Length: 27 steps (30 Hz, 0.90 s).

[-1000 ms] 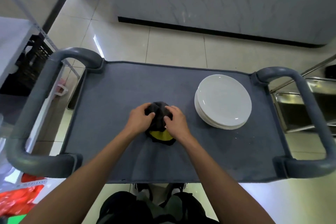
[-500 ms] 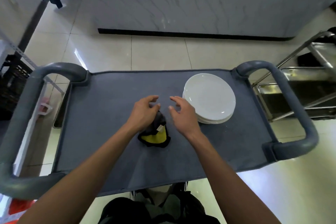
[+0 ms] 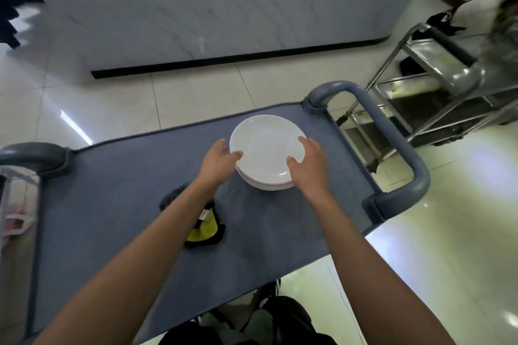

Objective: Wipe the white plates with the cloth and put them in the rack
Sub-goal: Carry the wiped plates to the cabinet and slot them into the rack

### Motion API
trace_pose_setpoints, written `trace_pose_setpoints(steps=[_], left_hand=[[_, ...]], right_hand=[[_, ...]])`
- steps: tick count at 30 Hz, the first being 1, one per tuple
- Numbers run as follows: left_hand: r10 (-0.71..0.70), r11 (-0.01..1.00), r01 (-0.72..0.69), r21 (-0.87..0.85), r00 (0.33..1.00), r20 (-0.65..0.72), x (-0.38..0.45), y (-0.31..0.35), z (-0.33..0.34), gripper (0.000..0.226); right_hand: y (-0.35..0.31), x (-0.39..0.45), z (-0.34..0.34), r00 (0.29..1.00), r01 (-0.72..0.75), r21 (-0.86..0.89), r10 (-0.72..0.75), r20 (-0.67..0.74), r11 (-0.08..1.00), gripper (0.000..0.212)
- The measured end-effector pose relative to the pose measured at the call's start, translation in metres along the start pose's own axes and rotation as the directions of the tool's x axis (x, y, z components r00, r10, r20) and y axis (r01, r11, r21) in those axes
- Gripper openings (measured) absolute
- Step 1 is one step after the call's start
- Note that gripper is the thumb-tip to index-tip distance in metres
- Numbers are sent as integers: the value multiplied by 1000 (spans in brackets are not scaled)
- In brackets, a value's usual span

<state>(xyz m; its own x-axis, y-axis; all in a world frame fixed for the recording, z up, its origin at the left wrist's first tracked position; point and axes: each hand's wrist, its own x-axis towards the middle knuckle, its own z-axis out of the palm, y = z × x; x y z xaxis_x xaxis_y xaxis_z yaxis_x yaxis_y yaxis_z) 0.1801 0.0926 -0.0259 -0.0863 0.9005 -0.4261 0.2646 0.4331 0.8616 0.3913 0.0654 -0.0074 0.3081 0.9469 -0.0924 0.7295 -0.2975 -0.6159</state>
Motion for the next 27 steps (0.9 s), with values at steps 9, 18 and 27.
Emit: trace_pose_setpoints(steps=[9,18,27], left_hand=[[-34,999,33,-31,999,-35,16,13,30,32],[-88,994,80,-68,988,-129,21,17,44,28],[-156,988,150,-45,974,-166,25,26,43,21]], right_hand=[[28,40,-8,969,-198,126,175,175,972,50],[41,62,-6,955,-206,65,186,230,976,46],[40,70,-2,938,-274,126,236,256,953,61]])
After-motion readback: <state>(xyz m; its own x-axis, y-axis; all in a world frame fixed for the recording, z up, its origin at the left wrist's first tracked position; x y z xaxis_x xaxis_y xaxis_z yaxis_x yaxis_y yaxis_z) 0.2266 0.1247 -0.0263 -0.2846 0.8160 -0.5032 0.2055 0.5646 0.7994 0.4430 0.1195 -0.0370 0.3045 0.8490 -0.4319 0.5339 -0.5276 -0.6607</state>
